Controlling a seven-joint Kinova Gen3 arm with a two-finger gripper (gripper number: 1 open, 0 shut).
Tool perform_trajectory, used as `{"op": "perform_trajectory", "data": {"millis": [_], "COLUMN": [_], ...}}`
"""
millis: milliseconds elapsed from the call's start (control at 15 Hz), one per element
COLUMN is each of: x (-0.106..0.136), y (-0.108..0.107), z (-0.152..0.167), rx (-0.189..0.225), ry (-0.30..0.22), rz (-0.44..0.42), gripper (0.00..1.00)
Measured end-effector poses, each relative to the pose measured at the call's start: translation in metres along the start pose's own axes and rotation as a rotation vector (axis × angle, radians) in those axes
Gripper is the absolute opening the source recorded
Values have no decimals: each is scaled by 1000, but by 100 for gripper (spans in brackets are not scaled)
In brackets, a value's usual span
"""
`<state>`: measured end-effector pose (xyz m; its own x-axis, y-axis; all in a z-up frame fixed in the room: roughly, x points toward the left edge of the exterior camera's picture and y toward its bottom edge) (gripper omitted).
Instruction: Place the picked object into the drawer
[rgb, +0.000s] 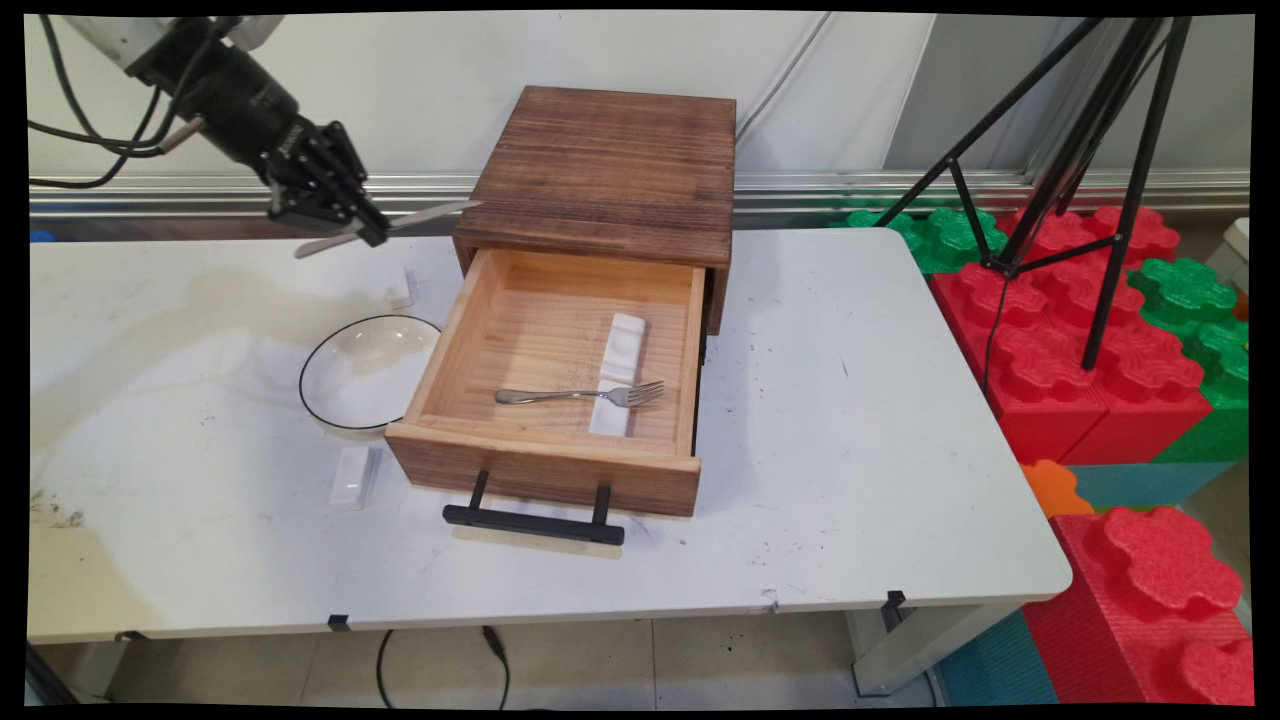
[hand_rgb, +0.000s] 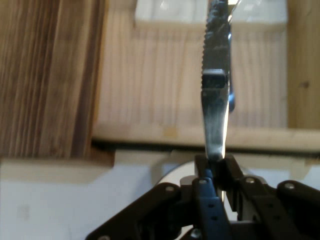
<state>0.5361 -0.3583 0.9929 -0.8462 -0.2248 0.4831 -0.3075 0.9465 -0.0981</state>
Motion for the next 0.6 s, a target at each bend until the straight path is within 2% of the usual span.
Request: {"op": "perform_trajectory", "data": {"millis": [333,600], "x": [46,77], "y": [16,20], "z": [25,55], "rx": [-24,-22], "ry": [58,70], "rz": [25,53], "gripper": [0,0]}}
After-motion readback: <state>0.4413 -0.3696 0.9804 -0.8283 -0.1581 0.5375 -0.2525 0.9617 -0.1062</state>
